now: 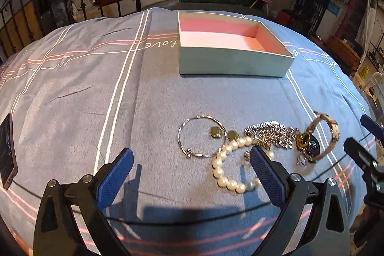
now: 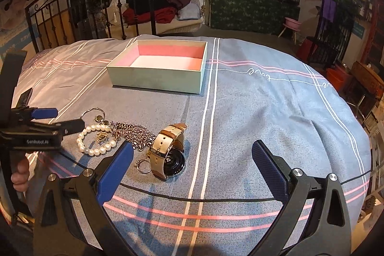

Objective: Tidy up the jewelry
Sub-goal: 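Grasp the tan-strap watch with the right tool, then carry the watch into the pink-lined box and open the right tool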

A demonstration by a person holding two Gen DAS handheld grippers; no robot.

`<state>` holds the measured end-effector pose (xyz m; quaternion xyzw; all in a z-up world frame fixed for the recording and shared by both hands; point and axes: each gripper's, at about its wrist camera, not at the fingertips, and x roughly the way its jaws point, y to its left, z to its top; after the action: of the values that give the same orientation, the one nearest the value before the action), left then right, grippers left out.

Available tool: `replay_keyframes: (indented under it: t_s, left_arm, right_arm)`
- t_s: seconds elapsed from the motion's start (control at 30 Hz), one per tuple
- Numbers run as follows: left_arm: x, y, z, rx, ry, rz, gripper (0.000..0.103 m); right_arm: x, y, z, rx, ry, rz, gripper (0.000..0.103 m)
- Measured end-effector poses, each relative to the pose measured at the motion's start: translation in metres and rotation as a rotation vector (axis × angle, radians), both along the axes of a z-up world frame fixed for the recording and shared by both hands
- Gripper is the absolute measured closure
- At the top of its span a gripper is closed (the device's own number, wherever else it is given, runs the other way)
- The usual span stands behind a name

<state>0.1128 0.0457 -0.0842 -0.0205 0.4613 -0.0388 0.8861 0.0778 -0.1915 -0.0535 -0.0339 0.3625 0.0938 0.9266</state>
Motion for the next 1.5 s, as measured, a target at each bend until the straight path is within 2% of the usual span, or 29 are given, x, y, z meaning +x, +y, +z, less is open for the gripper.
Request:
replay_keyframes:
  t_s: [0.03,0.1,0.27,0.33,0.4,0.43,0.57,0.6,0.63,0.8,0.83,0.87,0.93,0.97,1.0,1.27,1.5]
  left_arm:
    - [0.008,0.002,-0.001,-0.005,0.007,0.004,0.018]
    - [0.023,0.003,-0.003,-0.016,0.024,-0.010,0.023]
    - [0.039,-0.011,-0.015,0.024,0.077,-0.064,0.026]
    - [0.043,-0.016,-0.020,0.055,0.093,-0.071,0.038]
    - [0.044,-0.018,-0.020,0.069,0.090,-0.077,0.044]
    - [0.044,-0.019,-0.019,0.074,0.089,-0.082,0.053]
    - [0.041,-0.020,-0.016,0.081,0.073,-0.080,0.060]
    - [0.041,-0.020,-0.015,0.080,0.068,-0.073,0.081]
    - [0.041,-0.018,-0.014,0.064,0.074,-0.070,0.087]
    - [0.039,-0.014,-0.010,0.037,0.065,-0.054,0.089]
    - [0.038,-0.013,-0.009,0.032,0.064,-0.052,0.090]
    - [0.037,-0.012,-0.008,0.028,0.059,-0.049,0.090]
    - [0.033,-0.009,-0.003,0.014,0.046,-0.040,0.090]
    - [0.031,-0.008,-0.001,0.011,0.040,-0.037,0.091]
    - [0.030,-0.006,0.003,0.010,0.032,-0.033,0.091]
    - [0.031,-0.011,0.020,-0.006,-0.013,-0.048,0.091]
    - [0.048,-0.027,0.034,-0.026,-0.030,-0.081,0.091]
  right_arm:
    - [0.003,0.000,0.000,0.005,0.001,0.004,0.006]
    - [0.010,0.001,0.000,0.006,0.003,0.009,0.006]
    - [0.022,0.002,-0.004,0.000,0.019,0.013,0.006]
    - [0.026,0.002,-0.006,-0.004,0.026,0.012,0.006]
    - [0.029,0.003,-0.008,-0.006,0.032,0.016,0.006]
    - [0.030,0.004,-0.008,-0.006,0.033,0.016,0.006]
    - [0.033,0.004,-0.011,0.001,0.042,0.022,0.006]
    - [0.033,0.004,-0.011,0.005,0.045,0.025,0.006]
    - [0.034,0.004,-0.012,0.011,0.048,0.030,0.006]
    - [0.040,0.012,-0.015,0.033,0.058,0.070,0.006]
    - [0.042,0.016,-0.016,0.034,0.063,0.082,0.012]
    - [0.043,0.019,-0.017,0.025,0.074,0.091,0.020]
    - [0.044,0.025,-0.023,0.000,0.104,0.108,0.063]
    - [0.044,0.027,-0.025,-0.008,0.118,0.116,0.069]
    - [0.043,0.029,-0.026,-0.013,0.122,0.123,0.084]
    - [0.039,0.025,-0.012,0.002,0.067,0.138,0.084]
    - [0.056,0.031,0.010,0.021,0.016,0.178,0.084]
